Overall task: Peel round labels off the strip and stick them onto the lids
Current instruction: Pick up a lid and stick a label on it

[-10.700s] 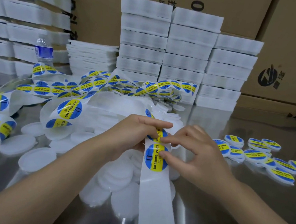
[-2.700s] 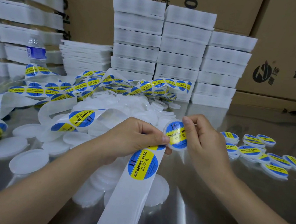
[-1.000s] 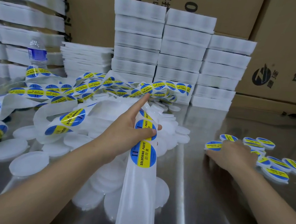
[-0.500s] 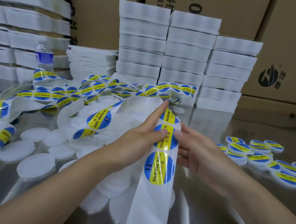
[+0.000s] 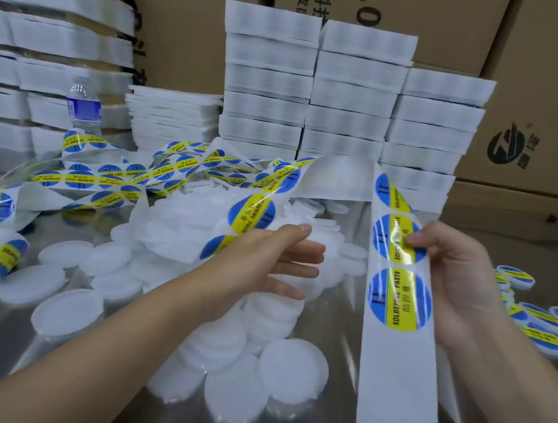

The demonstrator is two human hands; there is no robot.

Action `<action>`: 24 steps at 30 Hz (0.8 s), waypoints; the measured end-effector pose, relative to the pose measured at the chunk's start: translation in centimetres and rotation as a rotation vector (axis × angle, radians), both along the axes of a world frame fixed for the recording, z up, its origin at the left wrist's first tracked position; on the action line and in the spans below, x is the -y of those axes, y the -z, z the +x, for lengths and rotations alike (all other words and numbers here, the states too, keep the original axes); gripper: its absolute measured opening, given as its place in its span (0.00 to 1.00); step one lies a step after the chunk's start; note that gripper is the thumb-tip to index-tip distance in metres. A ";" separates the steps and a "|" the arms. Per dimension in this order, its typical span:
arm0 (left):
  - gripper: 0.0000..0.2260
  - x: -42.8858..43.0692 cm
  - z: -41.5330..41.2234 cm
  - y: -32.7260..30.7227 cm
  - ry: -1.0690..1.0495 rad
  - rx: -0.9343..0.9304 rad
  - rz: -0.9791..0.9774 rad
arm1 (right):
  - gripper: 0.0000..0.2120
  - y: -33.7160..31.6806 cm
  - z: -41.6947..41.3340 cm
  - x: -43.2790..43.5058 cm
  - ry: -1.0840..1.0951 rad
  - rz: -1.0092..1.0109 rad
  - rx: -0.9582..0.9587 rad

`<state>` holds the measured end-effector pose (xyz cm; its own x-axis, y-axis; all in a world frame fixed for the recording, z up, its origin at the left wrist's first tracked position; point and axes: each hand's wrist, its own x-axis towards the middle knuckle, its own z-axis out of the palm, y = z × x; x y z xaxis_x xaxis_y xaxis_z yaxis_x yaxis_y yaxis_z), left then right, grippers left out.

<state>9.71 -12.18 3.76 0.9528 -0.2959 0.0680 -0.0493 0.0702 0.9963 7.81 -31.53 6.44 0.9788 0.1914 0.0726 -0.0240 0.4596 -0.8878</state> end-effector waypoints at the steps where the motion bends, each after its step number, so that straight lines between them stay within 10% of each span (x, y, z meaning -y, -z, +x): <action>1: 0.14 0.1 0.1 0.0 -0.011 -0.068 -0.054 | 0.17 -0.1 -0.1 0.2 0.014 0.004 0.009; 9: 0.34 -1.5 1.4 -0.9 -0.160 -0.202 -0.627 | 0.12 -0.3 -0.7 0.2 -0.037 -0.055 0.013; 24: 0.07 -4.9 3.4 -1.1 -0.690 -0.102 -0.985 | 0.32 0.1 -0.6 1.3 -0.573 -0.532 0.015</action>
